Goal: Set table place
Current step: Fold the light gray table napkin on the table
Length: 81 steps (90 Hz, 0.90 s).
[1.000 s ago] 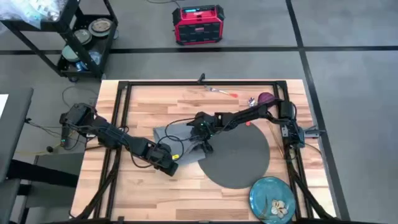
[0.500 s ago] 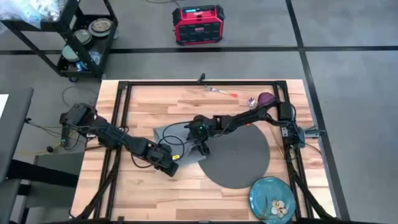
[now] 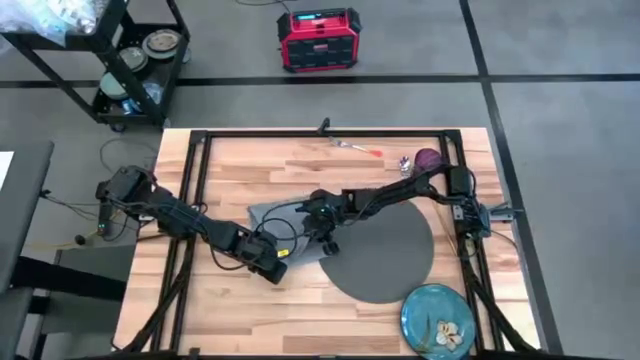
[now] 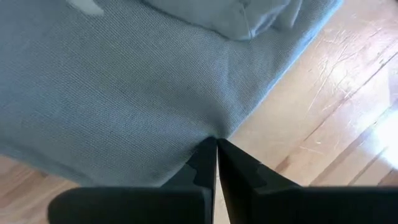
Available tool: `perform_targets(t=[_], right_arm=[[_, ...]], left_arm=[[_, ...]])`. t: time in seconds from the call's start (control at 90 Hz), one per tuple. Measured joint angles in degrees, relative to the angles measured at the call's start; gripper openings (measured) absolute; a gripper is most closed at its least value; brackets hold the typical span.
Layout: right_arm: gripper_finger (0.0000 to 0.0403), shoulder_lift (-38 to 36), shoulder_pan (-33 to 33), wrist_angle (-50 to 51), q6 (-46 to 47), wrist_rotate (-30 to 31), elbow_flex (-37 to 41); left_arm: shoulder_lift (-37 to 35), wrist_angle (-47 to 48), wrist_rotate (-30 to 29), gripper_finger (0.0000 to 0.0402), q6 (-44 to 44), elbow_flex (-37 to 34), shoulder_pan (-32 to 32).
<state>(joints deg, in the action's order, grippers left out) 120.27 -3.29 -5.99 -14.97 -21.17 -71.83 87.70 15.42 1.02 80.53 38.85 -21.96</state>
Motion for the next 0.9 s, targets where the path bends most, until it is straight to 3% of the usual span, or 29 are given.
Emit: perform_targets(t=[0.122,0.367,0.544,0.7,0.9], right_arm=[[0.0007,-0.2,-0.7,-0.3,2.9,-1.6,0.0],[0.0,-0.7,-3.2,0.0,8.9,-5.5,-1.6],[0.0002,-0.7,-3.7,0.2,7.1,-7.1,-1.8],[0.0044,-0.7,-3.5,1.2,3.1,-14.8,-1.8],[0.0134,-0.7,-3.9,-0.2,4.6,-16.4,-1.8]], left_arm=[[0.0,-0.3,0.0,0.0,-1.1,0.0,0.0],[0.0,-0.3,0.0,0.0,-1.5,0.0,0.0],[0.0,-0.3,0.0,0.0,-1.5,0.0,0.0],[0.0,-0.4,0.0,0.0,-1.7,0.0,0.0],[0.0,-0.4,0.0,0.0,-1.7,0.0,0.0]])
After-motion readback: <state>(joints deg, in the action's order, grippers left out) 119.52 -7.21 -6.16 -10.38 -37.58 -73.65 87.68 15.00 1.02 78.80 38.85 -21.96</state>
